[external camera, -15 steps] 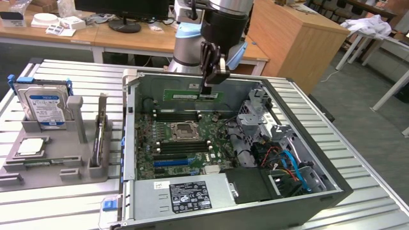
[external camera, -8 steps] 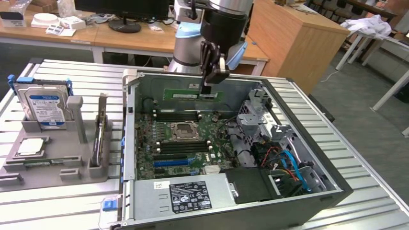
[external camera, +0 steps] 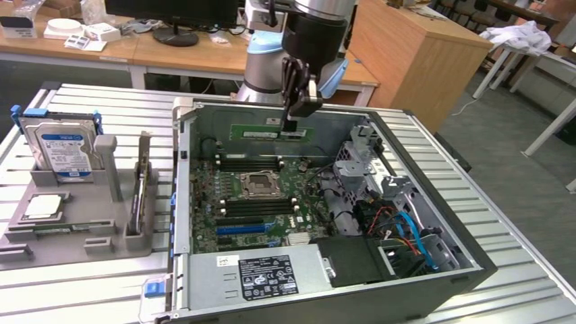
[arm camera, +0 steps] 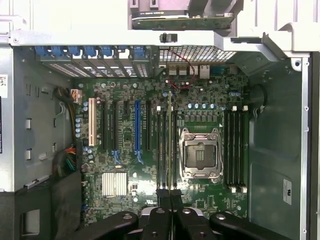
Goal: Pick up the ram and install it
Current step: 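Pick up the ram and move it above insertion slot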
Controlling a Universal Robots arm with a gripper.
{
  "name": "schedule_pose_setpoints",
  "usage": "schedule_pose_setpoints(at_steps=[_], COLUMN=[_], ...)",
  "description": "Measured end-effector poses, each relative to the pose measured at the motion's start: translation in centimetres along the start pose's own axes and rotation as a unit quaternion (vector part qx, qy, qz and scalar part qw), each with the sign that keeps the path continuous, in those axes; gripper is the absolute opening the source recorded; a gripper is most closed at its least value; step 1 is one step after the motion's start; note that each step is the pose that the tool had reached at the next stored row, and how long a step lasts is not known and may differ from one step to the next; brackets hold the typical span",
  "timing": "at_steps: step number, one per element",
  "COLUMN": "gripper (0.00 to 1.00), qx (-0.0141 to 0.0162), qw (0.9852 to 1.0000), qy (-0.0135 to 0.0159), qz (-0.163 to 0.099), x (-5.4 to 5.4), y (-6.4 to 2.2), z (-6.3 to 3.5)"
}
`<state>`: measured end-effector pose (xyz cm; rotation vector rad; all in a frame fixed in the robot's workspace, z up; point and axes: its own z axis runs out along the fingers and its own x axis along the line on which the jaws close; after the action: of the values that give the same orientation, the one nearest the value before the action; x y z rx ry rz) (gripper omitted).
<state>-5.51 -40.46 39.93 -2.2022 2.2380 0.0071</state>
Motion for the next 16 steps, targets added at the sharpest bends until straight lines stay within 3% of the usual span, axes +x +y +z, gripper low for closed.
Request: schedule_pose_setpoints(at_steps=[16], gripper=[0.12], qx=[0.0000], qw=[1.0000], qy=[0.0000], qz=[0.000], x=[-0.18], y=[0.00], z=[0.27])
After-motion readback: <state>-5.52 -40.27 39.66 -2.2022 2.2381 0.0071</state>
